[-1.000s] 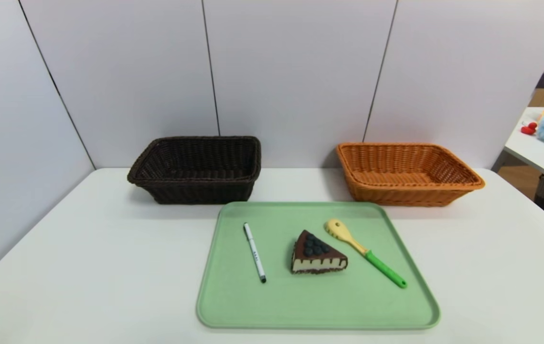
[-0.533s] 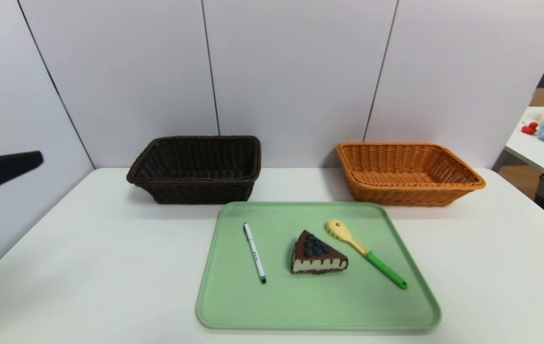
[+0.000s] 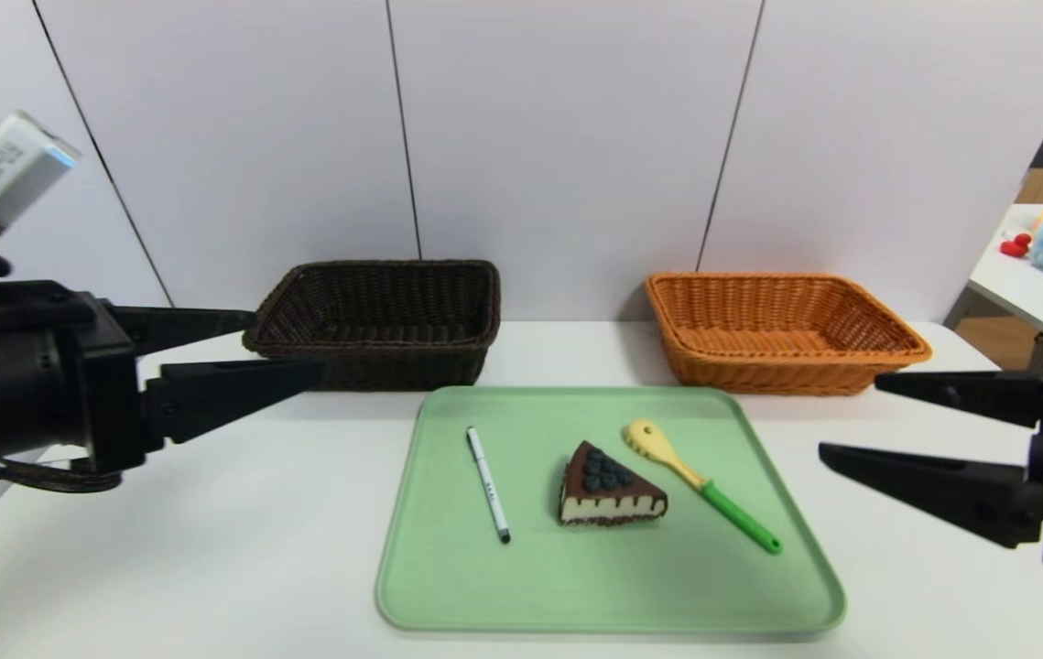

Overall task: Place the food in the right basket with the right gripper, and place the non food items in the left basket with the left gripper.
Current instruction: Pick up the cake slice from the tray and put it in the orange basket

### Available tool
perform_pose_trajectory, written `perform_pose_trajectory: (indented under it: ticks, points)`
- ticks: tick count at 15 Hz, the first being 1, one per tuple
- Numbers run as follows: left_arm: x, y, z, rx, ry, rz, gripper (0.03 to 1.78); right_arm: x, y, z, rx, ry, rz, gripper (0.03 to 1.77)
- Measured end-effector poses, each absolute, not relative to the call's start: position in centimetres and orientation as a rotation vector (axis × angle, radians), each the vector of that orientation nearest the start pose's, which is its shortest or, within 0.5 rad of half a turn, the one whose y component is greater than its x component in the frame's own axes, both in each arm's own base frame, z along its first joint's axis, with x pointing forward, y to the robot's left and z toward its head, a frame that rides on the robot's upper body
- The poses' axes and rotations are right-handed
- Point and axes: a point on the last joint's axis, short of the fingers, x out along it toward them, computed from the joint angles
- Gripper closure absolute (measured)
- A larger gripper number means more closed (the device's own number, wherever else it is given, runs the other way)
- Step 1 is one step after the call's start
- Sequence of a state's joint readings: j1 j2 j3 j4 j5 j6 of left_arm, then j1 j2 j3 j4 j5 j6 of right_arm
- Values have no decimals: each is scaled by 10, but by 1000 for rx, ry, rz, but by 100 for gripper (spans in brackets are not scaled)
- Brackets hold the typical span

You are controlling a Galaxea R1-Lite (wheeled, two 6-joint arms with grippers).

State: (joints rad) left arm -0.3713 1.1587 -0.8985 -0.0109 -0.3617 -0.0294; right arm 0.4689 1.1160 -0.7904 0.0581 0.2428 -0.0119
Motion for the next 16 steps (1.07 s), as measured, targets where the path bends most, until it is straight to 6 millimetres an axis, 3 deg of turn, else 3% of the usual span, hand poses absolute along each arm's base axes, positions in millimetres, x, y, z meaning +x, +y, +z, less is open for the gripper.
perform_pose_trajectory:
  ticks: [5,9,11,16]
  points:
    - [197,-93,231,-31,348,-684,12,169,100,208,-95,486,741,10]
    - [216,-98,212,-21,402,-563,12,199,118,173,-130,466,758,10]
    - [218,-98,209,-8,412,-513,12,200,124,152,-148,476,780,10]
    - [219,-98,208,-2,415,-486,12,192,140,127,-204,522,859,10]
